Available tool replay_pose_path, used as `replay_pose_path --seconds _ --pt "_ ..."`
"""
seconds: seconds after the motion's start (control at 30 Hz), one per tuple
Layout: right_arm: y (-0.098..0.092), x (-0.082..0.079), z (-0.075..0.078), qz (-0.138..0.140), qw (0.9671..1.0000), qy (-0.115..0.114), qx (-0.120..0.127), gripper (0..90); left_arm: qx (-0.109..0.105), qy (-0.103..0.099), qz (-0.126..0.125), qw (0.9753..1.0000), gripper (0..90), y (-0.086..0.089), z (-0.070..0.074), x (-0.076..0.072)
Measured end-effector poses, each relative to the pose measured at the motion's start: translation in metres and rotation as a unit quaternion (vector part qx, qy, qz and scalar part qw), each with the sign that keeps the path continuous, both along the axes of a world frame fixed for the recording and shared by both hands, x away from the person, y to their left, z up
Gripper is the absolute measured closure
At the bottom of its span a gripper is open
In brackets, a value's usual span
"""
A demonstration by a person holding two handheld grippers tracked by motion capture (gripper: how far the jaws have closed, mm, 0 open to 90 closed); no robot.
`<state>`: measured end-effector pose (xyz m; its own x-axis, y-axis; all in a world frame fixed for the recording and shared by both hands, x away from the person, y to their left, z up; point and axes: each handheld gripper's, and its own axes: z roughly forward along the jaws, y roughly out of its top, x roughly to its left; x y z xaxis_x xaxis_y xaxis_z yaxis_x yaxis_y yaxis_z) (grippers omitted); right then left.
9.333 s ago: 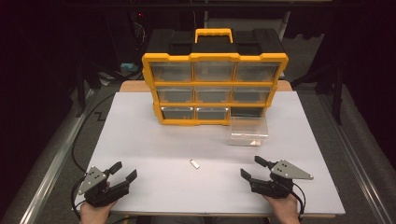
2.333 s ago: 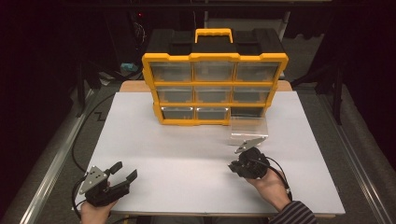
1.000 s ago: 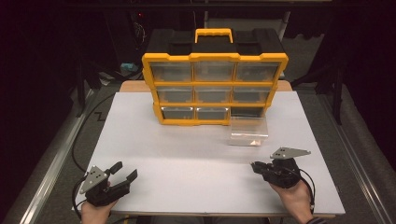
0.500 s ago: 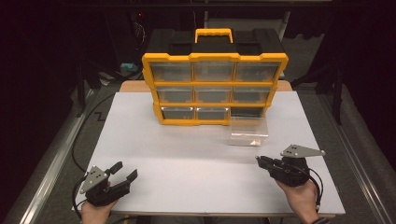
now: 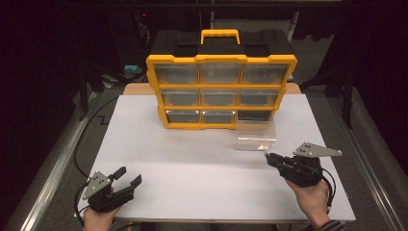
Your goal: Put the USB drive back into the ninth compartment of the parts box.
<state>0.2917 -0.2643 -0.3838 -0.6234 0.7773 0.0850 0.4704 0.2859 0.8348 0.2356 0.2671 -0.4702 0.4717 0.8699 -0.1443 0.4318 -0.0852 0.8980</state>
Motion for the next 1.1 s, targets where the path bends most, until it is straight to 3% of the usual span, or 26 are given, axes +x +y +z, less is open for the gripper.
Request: replay_pose_path --seconds 0.37,1.1 --pt "0.002 0.012 0.012 -0.006 0.9999 -0.015 0.003 79.4 0.0 0.0 0.0 1.0 32.3 0.0 0.0 0.0" --pt "0.007 0.047 0.016 -0.031 0.9994 -0.016 -0.002 79.4 0.0 0.0 0.0 1.0 32.4 0.0 0.0 0.0"
